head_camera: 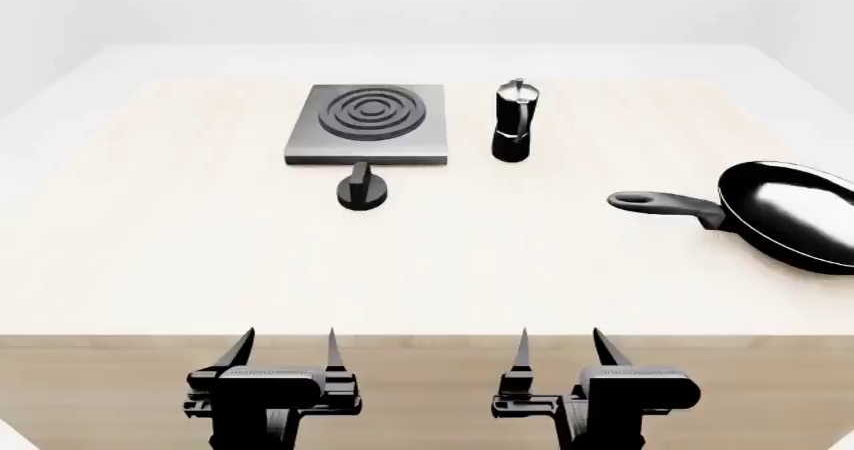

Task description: Put the frying pan on the stove.

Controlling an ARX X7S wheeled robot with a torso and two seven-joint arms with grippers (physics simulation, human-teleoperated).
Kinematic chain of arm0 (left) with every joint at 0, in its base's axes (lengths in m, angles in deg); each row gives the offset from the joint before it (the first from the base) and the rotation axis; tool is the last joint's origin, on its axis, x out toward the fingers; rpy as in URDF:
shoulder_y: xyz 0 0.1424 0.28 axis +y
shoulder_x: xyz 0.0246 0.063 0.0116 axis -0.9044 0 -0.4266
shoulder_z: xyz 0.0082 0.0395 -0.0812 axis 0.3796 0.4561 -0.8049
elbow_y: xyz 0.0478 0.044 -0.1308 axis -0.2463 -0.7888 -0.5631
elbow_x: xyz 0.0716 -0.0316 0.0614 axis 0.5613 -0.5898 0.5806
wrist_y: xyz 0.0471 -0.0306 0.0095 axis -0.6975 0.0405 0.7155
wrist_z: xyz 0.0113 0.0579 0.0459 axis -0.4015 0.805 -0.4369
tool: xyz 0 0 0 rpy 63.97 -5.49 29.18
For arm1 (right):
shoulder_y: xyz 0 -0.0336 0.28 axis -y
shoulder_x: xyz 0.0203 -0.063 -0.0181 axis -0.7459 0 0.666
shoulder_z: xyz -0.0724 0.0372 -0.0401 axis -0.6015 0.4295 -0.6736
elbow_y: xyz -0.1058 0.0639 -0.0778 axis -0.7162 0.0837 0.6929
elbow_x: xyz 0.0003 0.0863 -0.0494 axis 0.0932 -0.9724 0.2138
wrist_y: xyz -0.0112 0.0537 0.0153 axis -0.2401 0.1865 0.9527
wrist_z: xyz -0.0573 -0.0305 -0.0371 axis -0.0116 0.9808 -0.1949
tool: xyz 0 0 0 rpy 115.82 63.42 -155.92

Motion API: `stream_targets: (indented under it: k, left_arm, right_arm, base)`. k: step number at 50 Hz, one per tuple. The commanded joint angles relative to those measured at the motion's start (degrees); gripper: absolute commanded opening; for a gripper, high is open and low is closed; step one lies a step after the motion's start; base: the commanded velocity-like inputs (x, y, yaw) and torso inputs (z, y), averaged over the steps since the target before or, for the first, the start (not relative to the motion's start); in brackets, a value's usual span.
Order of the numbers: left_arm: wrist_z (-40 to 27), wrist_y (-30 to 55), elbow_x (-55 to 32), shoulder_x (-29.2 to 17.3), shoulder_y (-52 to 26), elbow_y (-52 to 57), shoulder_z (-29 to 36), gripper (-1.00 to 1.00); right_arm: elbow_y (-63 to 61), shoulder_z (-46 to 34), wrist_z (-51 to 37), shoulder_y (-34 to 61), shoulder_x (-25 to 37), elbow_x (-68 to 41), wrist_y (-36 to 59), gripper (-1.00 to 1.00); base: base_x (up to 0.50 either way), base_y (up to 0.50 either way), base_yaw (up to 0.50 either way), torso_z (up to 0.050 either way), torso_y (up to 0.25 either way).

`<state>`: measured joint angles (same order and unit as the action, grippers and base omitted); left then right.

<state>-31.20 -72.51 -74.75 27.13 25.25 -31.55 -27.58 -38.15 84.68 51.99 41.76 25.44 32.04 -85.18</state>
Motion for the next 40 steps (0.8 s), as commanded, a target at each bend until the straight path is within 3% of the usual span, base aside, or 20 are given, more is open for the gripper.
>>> stream_targets:
  k: [1, 18, 40]
  left_arm:
    - [-1.13, 1.26, -0.71, -1.02, 0.44, 2.70, 0.95, 1.00]
    - [-3.05, 7.17, -2.20, -4.08, 2.35, 13.98, 3.92, 1.00]
    - [-4.69, 9.12, -3.85, -6.04, 3.34, 19.03, 5.25, 1.00]
  right_arm:
    - [-4.74, -1.34, -1.22, -0.37, 0.84, -0.93, 5.39, 1.00]
    - [-19.71, -5.21, -3.90, -1.76, 3.83, -2.60, 15.20, 1.00]
    - [-24.76, -5.63, -5.90, -0.30, 6.00, -4.37, 19.12, 1.00]
  base:
    - [0.00, 0.00, 0.00, 0.000, 0.000]
    - [0.00, 0.00, 0.00, 0.000, 0.000]
    - [0.15, 0.00, 0.00, 0.000, 0.000]
